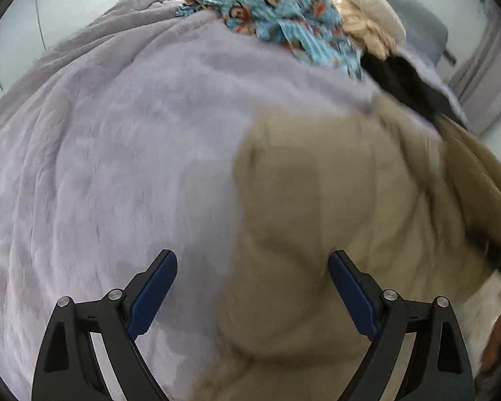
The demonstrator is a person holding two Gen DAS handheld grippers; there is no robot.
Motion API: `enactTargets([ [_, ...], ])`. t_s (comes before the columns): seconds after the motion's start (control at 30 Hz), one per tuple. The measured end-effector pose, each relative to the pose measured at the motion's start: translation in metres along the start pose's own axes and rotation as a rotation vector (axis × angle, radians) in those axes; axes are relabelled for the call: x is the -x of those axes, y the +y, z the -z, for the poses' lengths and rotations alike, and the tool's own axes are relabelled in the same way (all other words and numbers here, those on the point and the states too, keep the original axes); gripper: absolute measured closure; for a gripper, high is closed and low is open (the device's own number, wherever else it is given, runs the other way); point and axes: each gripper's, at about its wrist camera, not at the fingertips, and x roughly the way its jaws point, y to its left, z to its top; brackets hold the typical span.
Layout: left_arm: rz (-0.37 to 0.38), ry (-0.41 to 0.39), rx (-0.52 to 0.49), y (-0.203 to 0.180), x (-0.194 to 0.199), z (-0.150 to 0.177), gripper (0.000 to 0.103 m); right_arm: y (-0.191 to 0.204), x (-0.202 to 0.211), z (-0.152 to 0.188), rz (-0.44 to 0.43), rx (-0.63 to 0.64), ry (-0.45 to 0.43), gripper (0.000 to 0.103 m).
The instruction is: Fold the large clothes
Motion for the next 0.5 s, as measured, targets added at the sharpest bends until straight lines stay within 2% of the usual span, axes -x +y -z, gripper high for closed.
enactTargets([
  [0.03,0.04,0.018,0.036,0.006,-0.005,-0.013,0.01,-0.023,-0.003,0.002,-0.057,-0.083,0.026,0.03],
  [0.07,0.081,0.051,0.067,0.011,-0.014,-0.023,0.01,-0.035,-0.007,0.004,-0.112,-0.133,0.048,0.057],
  [0.13,0.158,0.132,0.122,0.017,-0.038,-0.039,0.014,-0.056,-0.021,0.012,-0.217,-0.232,0.135,0.089],
  [0.17,0.182,0.149,0.141,0.017,-0.045,-0.044,0.026,-0.062,-0.026,0.014,-0.242,-0.272,0.16,0.093],
  [0.2,0.224,0.154,0.146,0.012,-0.048,-0.048,0.058,-0.069,-0.03,0.02,-0.269,-0.327,0.173,0.093],
  [0.23,0.244,0.15,0.135,0.005,-0.044,-0.048,0.071,-0.077,-0.031,0.025,-0.304,-0.384,0.179,0.094],
  [0.33,0.167,0.02,-0.031,-0.026,-0.016,-0.046,0.077,-0.087,-0.025,0.04,-0.336,-0.442,0.164,0.095],
  [0.37,0.125,0.001,-0.082,-0.032,-0.013,-0.043,0.077,-0.087,-0.023,0.044,-0.345,-0.449,0.163,0.095],
  [0.47,0.008,0.012,-0.127,-0.027,-0.031,-0.04,0.077,-0.091,-0.032,0.056,-0.384,-0.49,0.19,0.095],
  [0.5,-0.006,0.018,-0.128,-0.024,-0.037,-0.038,0.077,-0.091,-0.035,0.057,-0.395,-0.497,0.193,0.095],
])
